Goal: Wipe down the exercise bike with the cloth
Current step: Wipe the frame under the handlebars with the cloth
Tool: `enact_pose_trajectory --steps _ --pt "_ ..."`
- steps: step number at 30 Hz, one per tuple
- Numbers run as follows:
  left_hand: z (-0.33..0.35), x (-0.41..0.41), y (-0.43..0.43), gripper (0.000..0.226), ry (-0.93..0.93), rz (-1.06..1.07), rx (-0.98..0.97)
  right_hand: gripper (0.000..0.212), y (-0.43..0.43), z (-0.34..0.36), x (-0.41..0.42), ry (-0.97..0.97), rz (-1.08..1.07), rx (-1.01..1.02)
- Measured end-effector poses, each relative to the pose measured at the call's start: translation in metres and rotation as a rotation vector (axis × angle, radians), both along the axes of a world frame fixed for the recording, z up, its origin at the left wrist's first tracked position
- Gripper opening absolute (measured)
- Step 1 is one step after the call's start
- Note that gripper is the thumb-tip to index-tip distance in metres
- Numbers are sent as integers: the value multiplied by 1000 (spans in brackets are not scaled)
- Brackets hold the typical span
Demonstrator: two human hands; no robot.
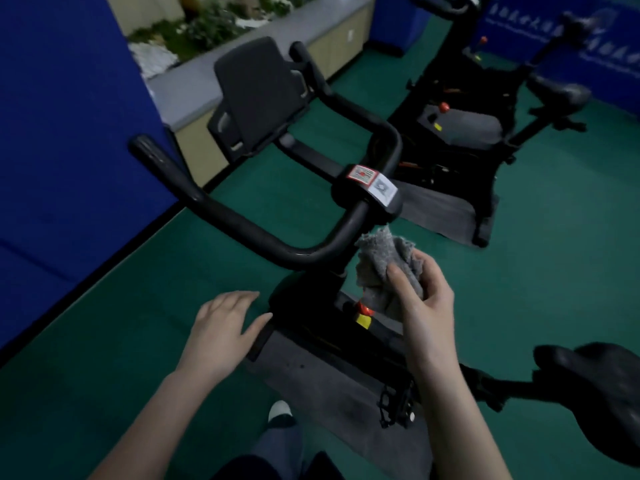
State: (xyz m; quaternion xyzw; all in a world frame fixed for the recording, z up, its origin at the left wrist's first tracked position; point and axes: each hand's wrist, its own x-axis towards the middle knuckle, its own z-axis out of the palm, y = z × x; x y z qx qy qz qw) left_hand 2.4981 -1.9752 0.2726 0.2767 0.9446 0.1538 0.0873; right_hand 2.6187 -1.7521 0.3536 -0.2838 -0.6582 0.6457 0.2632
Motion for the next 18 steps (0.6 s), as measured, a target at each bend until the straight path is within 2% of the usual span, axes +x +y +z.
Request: enact_pose_trajectory --steps 4,7,11,18 --pt "8 -13 -5 58 -2 97 94 31 -1 19 -36 56 69 5" --pt "13 -27 -12 59 -26 174 195 30 -3 29 -62 93 134 33" --pt "24 -48 -19 65 -66 299 398 18 -11 32 -95 123 226 110" --pt "50 -89 -18 62 -46 511 714 19 -38 44 -148 106 421 211"
